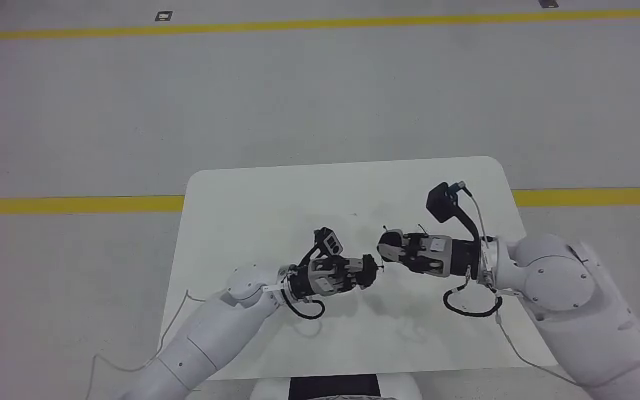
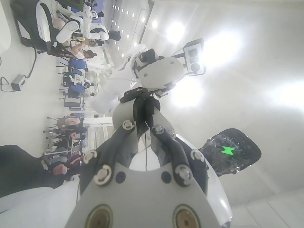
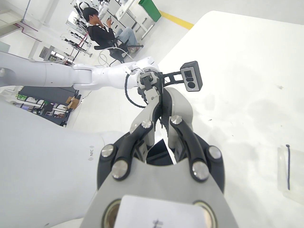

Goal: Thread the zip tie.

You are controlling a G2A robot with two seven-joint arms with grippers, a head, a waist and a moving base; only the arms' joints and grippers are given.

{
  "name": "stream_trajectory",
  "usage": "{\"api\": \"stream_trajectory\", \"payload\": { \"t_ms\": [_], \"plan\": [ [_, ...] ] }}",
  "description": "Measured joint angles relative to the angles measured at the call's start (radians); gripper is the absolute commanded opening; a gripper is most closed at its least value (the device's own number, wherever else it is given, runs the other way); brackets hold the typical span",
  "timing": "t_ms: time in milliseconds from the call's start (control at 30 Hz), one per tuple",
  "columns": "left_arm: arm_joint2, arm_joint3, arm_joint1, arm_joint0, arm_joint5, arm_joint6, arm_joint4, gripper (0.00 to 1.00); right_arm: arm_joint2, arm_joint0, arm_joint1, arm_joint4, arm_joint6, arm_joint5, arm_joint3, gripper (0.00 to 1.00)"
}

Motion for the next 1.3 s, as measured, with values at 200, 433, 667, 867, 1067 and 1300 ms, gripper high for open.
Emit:
{"api": "stream_trajectory", "payload": {
  "t_ms": [200,433,667,867,1067,1300],
  "plan": [
    [-0.007,-0.001,-0.001,-0.002,-0.012,0.004,-0.001,0.00,-0.007,0.005,0.001,0.000,0.008,0.000,0.001,0.00],
    [-0.020,-0.006,0.002,0.006,-0.019,0.007,0.000,0.00,-0.014,0.011,0.003,0.001,0.014,0.000,0.003,0.00],
    [-0.004,-0.003,-0.002,0.002,0.001,0.005,0.009,0.00,-0.015,0.009,0.004,0.003,-0.002,0.000,0.007,0.00],
    [-0.005,0.002,-0.004,-0.002,-0.004,0.002,0.006,0.00,-0.019,0.008,0.006,0.001,0.008,0.000,0.006,0.00],
    [-0.014,-0.002,-0.003,0.005,-0.025,0.007,0.005,0.00,-0.022,0.010,0.007,0.000,0.012,0.000,0.006,0.00],
    [-0.024,-0.006,-0.002,0.013,-0.039,0.009,0.004,0.00,-0.024,0.010,0.009,0.000,0.011,0.000,0.005,0.00]
  ]
}}
